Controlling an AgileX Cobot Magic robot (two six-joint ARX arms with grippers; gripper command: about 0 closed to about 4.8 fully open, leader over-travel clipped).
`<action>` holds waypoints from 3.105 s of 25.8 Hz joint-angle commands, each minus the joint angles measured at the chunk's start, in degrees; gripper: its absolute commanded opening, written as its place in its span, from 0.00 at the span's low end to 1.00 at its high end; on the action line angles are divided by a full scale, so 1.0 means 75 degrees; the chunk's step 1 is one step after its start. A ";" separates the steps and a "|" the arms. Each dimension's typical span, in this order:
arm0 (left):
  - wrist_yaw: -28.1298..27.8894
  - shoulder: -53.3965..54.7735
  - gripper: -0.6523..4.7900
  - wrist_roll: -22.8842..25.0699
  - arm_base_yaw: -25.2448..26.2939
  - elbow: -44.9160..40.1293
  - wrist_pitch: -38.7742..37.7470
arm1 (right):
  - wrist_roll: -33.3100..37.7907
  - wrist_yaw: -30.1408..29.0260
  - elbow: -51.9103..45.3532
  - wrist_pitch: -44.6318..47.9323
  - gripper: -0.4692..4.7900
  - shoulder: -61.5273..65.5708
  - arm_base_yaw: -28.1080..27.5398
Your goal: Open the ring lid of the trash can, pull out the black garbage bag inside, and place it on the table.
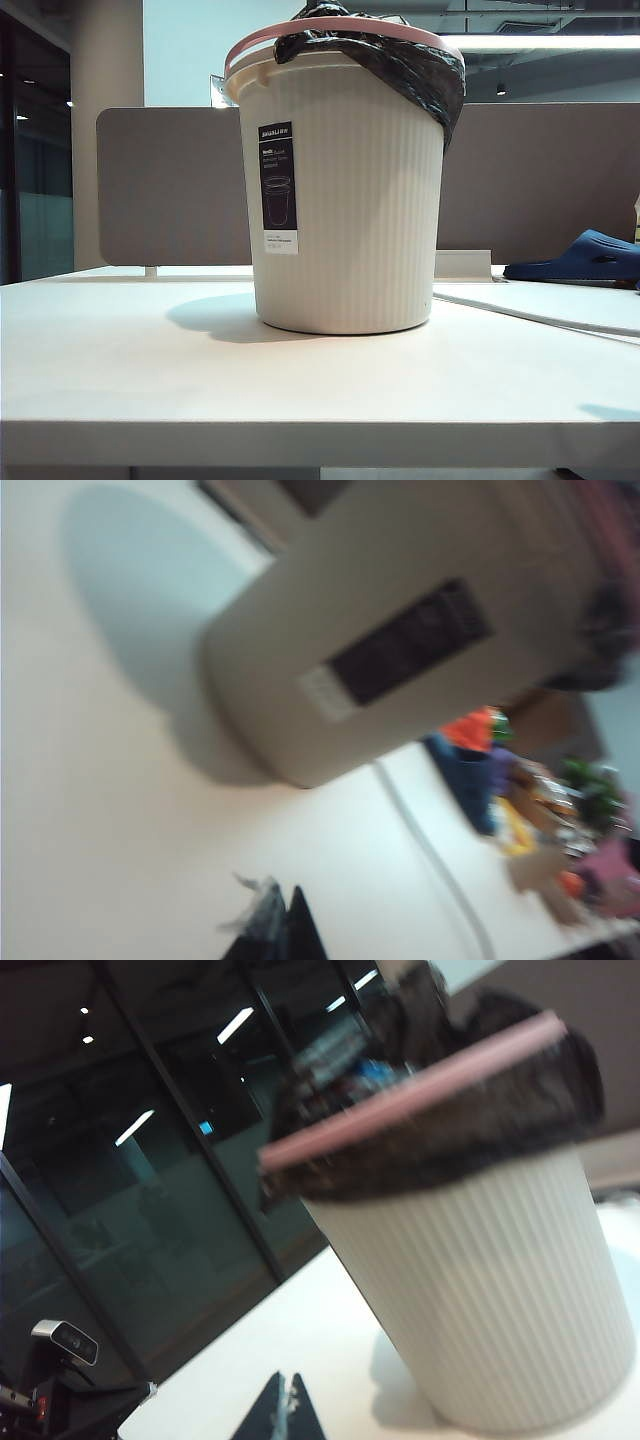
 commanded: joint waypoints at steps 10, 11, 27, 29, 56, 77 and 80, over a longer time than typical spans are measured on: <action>0.1180 0.0609 0.11 -0.0210 -0.0012 0.2396 0.1542 | -0.2623 0.0490 0.3826 -0.3861 0.09 0.1309 0.0047; 0.1186 0.0804 0.11 -0.0236 -0.0012 0.2678 0.1396 | -0.2672 0.0490 0.4001 -0.3861 0.09 0.1530 0.0085; 0.0495 0.7038 0.42 0.0353 -0.2183 0.6199 0.1195 | -0.6869 0.3920 0.7303 -0.4712 0.09 0.6720 0.3993; -0.0085 0.7580 0.42 0.0125 -0.2640 0.6199 0.1661 | -0.7262 0.4899 0.7530 -0.4669 0.09 0.7210 0.4849; -0.1043 0.9084 0.72 -0.1617 -0.2725 0.6199 0.3445 | -0.7813 0.6496 0.7711 -0.3692 0.09 0.8233 0.6266; -0.1466 0.9145 0.71 -0.1923 -0.2722 0.6202 0.4211 | -0.7784 0.6271 0.7708 -0.3821 0.09 0.8276 0.6304; -0.1492 0.9145 0.71 -0.1941 -0.2722 0.6202 0.4450 | -0.7793 0.6178 0.7708 -0.3847 0.09 0.8276 0.6304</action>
